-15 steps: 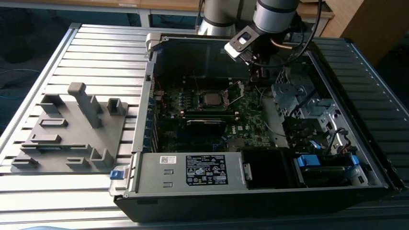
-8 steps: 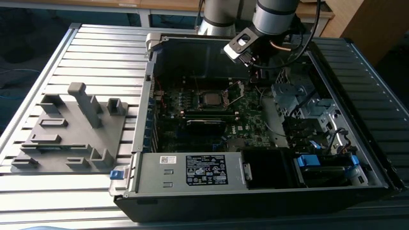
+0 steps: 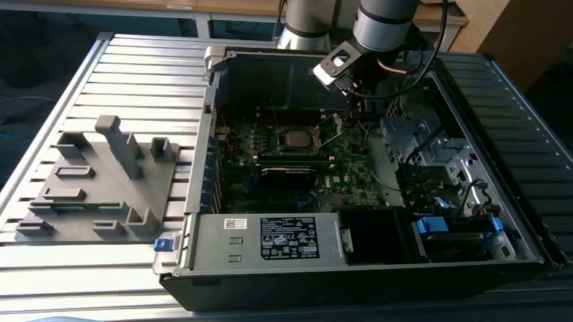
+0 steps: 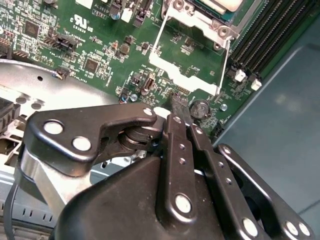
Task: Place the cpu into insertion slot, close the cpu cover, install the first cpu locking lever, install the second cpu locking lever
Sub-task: 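Close the cpu cover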
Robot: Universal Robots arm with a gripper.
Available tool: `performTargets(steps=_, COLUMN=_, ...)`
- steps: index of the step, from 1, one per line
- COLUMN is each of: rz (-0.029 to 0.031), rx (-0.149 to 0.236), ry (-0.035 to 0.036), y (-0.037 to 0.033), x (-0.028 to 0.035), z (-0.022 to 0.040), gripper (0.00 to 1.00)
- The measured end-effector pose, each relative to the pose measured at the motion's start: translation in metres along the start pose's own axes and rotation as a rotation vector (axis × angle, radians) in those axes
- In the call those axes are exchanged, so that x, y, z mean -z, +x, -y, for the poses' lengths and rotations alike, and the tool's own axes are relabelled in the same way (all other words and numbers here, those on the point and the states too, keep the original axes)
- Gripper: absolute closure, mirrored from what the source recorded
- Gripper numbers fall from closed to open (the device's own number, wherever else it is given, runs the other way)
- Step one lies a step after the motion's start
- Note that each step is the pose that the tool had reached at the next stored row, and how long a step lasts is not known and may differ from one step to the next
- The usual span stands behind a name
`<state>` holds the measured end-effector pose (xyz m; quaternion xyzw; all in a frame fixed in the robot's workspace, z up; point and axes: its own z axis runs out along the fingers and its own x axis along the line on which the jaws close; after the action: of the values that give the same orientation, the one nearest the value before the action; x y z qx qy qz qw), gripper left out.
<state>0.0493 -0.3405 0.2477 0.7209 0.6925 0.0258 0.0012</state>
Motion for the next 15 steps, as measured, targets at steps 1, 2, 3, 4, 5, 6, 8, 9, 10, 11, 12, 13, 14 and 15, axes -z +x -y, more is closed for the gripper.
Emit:
performTargets(steps=1, rz=0.0036, rx=0.000, ry=-0.0001, y=-0.0001, x=-0.0018, z=0.0001, gripper=0.89)
performTargets(steps=2, rz=0.0038, rx=0.000, ry=-0.0001, y=-0.0001, x=-0.0018, z=0.0001, gripper=0.89)
performTargets(steps=3, rz=0.0039, rx=0.000, ry=0.0000, y=-0.0001, x=-0.0018, z=0.0001, gripper=0.89)
performTargets(steps=4, rz=0.0039, rx=0.000, ry=-0.0001, y=-0.0001, x=-0.0019, z=0.0001, gripper=0.89)
performTargets(steps=5, rz=0.0039, rx=0.000, ry=-0.0001, y=-0.0001, x=-0.0019, z=0.0001, gripper=0.89)
performTargets(steps=6, rz=0.0037, rx=0.000, ry=-0.0001, y=-0.0001, x=-0.0020, z=0.0001, gripper=0.89)
performTargets(steps=8, rz=0.0036, rx=0.000, ry=-0.0002, y=-0.0001, x=-0.0024, z=0.0014, gripper=0.89)
performTargets(steps=9, rz=0.0035, rx=0.000, ry=-0.0004, y=-0.0002, x=-0.0025, z=0.0027, gripper=0.89)
performTargets(steps=10, rz=0.0037, rx=0.000, ry=-0.0010, y=-0.0003, x=-0.0025, z=0.0041, gripper=0.89)
performTargets(steps=11, rz=0.0037, rx=0.000, ry=-0.0017, y=-0.0004, x=-0.0025, z=0.0051, gripper=0.89)
performTargets(steps=12, rz=0.0036, rx=0.000, ry=-0.0018, y=-0.0004, x=-0.0025, z=0.0052, gripper=0.89)
performTargets(steps=13, rz=0.0036, rx=0.000, ry=-0.0018, y=-0.0004, x=-0.0025, z=0.0052, gripper=0.89)
performTargets(steps=14, rz=0.0036, rx=0.000, ry=-0.0018, y=-0.0003, x=-0.0025, z=0.0052, gripper=0.89)
performTargets(steps=15, rz=0.0036, rx=0.000, ry=-0.0019, y=-0.0003, x=-0.0025, z=0.0053, gripper=0.89)
